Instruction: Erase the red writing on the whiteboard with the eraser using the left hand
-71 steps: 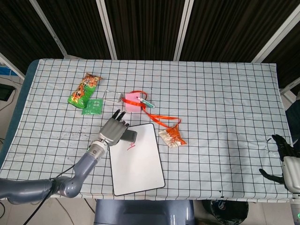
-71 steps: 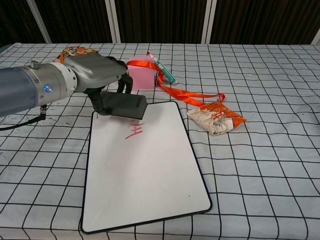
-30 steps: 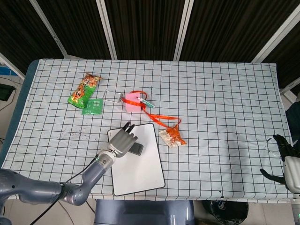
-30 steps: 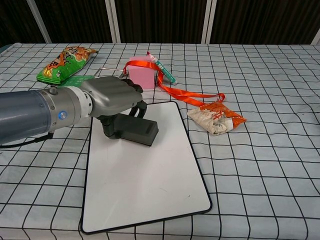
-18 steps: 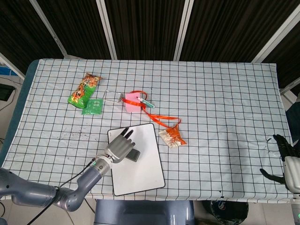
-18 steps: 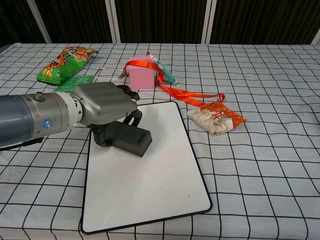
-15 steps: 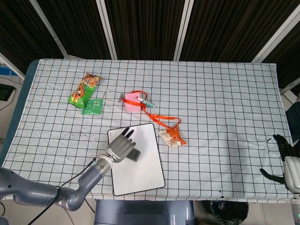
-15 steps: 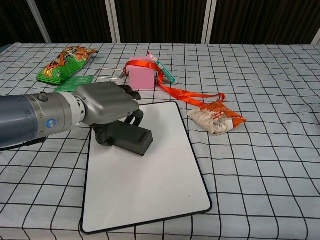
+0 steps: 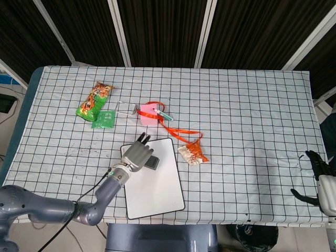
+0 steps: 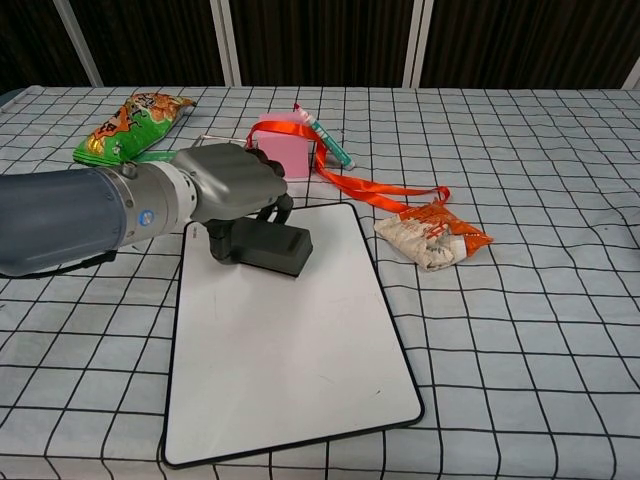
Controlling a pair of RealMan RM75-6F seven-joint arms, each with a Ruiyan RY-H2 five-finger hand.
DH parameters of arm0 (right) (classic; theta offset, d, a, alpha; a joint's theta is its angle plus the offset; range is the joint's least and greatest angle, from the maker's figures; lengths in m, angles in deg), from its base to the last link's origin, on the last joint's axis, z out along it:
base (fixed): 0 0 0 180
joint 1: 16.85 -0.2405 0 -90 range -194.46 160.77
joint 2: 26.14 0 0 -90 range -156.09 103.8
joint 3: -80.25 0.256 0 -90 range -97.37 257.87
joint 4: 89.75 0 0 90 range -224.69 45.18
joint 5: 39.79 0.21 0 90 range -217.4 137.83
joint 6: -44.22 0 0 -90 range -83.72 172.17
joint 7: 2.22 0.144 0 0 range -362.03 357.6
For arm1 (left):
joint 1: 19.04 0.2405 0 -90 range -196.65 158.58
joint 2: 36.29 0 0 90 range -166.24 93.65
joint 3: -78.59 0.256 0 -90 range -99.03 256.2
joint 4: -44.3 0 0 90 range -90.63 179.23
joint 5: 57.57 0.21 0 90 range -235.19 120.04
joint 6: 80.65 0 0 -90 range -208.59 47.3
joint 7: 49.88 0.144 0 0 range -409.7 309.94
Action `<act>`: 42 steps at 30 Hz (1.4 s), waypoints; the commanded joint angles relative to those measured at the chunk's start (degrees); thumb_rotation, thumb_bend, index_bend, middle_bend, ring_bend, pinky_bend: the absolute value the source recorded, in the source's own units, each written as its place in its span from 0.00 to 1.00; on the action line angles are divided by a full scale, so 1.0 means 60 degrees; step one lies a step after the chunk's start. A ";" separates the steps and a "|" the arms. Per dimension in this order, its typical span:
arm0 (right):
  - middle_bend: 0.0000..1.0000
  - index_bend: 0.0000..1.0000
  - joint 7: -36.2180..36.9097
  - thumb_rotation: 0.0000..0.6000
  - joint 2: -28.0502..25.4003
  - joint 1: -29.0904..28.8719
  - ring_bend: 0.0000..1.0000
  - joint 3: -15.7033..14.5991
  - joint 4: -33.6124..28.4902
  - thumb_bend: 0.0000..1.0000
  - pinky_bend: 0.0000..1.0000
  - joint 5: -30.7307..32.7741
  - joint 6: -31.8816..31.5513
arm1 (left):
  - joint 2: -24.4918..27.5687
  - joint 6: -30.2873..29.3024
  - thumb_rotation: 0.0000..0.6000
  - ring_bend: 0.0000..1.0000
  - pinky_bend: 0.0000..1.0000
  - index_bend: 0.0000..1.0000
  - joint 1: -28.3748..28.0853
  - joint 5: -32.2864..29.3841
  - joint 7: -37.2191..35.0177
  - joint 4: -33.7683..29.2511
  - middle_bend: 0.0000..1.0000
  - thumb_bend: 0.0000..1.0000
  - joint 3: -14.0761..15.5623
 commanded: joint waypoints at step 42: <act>0.10 0.07 -0.0132 1.00 0.0044 0.0037 0.19 -0.0007 -0.0025 0.18 0.21 -0.0002 -0.0080 | 0.4077 -0.1752 1.00 0.00 0.00 0.40 0.1453 0.1892 -0.1692 -0.2713 0.42 0.32 0.0830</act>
